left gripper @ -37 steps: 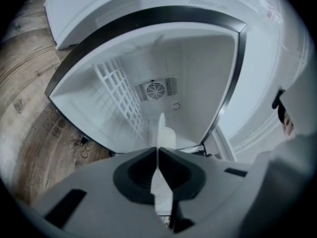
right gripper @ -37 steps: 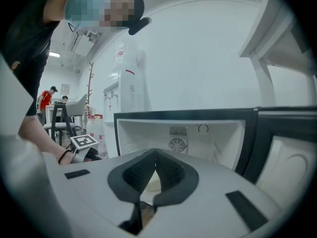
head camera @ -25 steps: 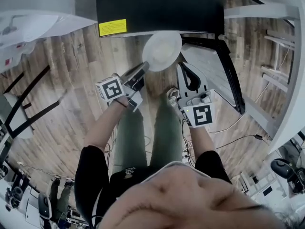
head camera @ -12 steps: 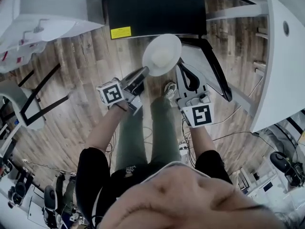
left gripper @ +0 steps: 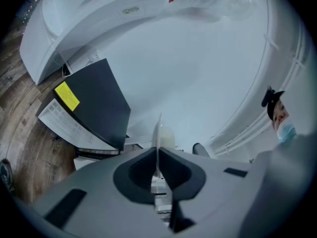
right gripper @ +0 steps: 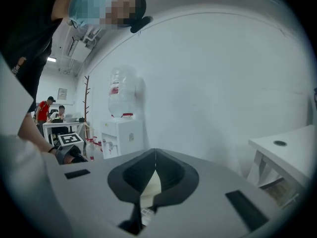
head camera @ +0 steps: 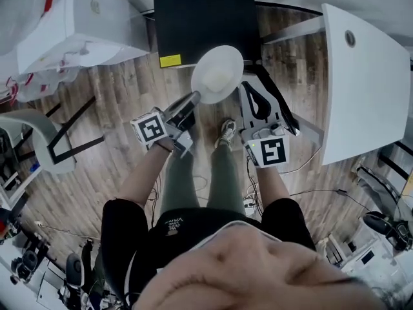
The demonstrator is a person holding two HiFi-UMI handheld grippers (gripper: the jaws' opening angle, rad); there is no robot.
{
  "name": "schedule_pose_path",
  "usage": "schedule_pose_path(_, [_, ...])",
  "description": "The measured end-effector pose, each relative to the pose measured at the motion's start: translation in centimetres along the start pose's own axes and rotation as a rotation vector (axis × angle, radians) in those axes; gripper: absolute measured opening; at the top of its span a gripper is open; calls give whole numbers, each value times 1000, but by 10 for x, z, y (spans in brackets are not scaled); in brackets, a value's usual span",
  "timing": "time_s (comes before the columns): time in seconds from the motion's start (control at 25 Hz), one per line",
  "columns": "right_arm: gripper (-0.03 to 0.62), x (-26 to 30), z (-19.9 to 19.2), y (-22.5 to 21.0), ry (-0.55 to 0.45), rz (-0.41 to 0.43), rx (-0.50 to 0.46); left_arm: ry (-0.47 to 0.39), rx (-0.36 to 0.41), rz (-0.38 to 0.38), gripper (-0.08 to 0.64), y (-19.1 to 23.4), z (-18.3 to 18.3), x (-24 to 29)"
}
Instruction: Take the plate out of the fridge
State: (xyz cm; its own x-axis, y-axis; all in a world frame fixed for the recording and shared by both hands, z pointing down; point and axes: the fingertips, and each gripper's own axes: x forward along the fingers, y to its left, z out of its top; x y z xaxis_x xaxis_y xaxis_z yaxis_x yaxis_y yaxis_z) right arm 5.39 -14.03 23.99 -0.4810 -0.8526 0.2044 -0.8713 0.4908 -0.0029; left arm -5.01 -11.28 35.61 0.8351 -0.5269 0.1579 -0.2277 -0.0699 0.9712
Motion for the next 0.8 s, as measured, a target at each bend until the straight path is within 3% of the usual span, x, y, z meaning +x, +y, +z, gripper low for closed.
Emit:
schedule_pose_path(0.24, [11, -18, 59, -6, -50, -30, -12, -22, -56, -34, 26, -65, 6, -8])
schedule_pose_path(0.68, [11, -66, 149, -1, -104, -53, -48, -30, -3, -35, 26, -165, 9, -41])
schedule_pose_path(0.8, [11, -80, 167, 3, -119, -51, -81, -39, 3, -72, 26, -193, 3, -47])
